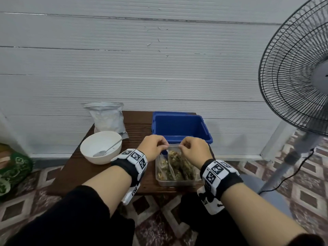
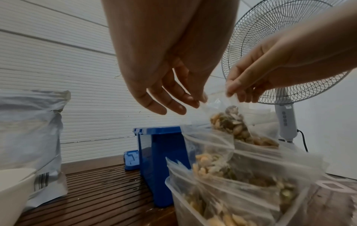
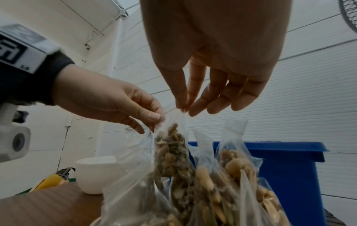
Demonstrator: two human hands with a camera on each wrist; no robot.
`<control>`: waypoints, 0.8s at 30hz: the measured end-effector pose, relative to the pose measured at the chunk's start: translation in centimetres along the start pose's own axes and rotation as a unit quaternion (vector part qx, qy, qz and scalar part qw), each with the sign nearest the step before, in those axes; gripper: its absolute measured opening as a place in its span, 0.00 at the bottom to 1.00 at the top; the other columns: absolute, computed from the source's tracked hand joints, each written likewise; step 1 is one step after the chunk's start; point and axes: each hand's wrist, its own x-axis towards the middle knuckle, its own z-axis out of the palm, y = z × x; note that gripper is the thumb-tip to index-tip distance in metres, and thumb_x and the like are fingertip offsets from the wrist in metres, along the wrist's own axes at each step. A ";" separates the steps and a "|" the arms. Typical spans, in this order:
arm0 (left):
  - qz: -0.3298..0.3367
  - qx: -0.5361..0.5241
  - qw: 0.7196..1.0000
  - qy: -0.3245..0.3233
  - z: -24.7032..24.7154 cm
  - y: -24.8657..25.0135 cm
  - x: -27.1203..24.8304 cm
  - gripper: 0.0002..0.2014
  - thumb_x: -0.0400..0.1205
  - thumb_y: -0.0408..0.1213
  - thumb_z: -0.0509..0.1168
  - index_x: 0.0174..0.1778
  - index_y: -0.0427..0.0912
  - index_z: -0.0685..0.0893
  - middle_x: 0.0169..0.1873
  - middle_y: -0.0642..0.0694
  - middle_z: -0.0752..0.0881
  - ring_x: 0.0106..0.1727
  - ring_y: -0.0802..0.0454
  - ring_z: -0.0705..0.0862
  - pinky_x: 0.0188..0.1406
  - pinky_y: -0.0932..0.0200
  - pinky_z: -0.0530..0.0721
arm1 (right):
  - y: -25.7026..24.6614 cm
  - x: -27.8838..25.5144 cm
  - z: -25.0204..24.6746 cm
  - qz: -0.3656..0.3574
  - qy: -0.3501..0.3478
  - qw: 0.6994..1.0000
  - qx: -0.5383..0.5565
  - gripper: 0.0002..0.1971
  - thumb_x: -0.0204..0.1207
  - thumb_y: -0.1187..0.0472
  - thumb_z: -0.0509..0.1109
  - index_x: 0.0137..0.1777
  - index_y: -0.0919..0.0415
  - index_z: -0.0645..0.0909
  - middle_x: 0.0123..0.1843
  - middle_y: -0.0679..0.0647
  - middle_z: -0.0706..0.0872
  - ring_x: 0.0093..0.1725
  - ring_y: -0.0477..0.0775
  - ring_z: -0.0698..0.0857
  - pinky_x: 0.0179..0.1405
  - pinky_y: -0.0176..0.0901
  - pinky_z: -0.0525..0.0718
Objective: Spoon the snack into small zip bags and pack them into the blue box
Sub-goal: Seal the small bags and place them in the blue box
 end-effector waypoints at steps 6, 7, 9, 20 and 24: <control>0.025 -0.030 0.999 0.004 -0.5 -0.1 0.4 0.04 0.84 0.37 0.66 0.48 0.44 0.86 0.46 0.54 0.85 0.49 0.59 0.80 0.51 0.68 0.72 | -0.2 0.5 -0.3 0.018 -0.004 0.998 0.059 0.06 0.78 0.56 0.69 0.39 0.49 0.81 0.38 0.48 0.87 0.42 0.48 0.85 0.51 0.48 0.84; 0.030 -0.033 0.999 0.006 -0.5 -0.2 0.4 0.04 0.84 0.37 0.66 0.48 0.44 0.86 0.45 0.54 0.85 0.49 0.60 0.80 0.48 0.70 0.72 | -0.3 0.6 -0.3 0.024 -0.005 0.998 0.066 0.06 0.79 0.56 0.69 0.39 0.49 0.80 0.39 0.49 0.88 0.43 0.49 0.85 0.51 0.49 0.84; 0.035 -0.042 0.998 0.011 -0.7 -0.3 0.6 0.03 0.84 0.38 0.67 0.47 0.45 0.86 0.44 0.54 0.85 0.45 0.62 0.79 0.41 0.77 0.71 | -0.7 0.7 -0.3 0.029 0.002 0.997 0.072 0.06 0.79 0.57 0.68 0.40 0.51 0.80 0.41 0.50 0.87 0.44 0.51 0.85 0.51 0.48 0.83; 0.060 -0.062 0.996 0.006 -1.7 0.0 2.9 0.03 0.86 0.38 0.63 0.46 0.46 0.80 0.41 0.56 0.82 0.46 0.58 0.79 0.39 0.72 0.70 | -1.1 2.5 -0.6 0.016 0.029 0.988 0.151 0.06 0.80 0.62 0.67 0.41 0.56 0.78 0.36 0.45 0.80 0.38 0.45 0.78 0.39 0.36 0.73; 0.069 -0.076 0.995 0.012 -2.1 -0.2 4.4 0.03 0.85 0.37 0.63 0.46 0.46 0.80 0.43 0.54 0.82 0.46 0.58 0.78 0.40 0.74 0.71 | -0.8 4.1 -0.6 -0.004 0.040 0.983 0.178 0.06 0.79 0.63 0.68 0.40 0.55 0.78 0.36 0.44 0.81 0.37 0.41 0.78 0.35 0.24 0.72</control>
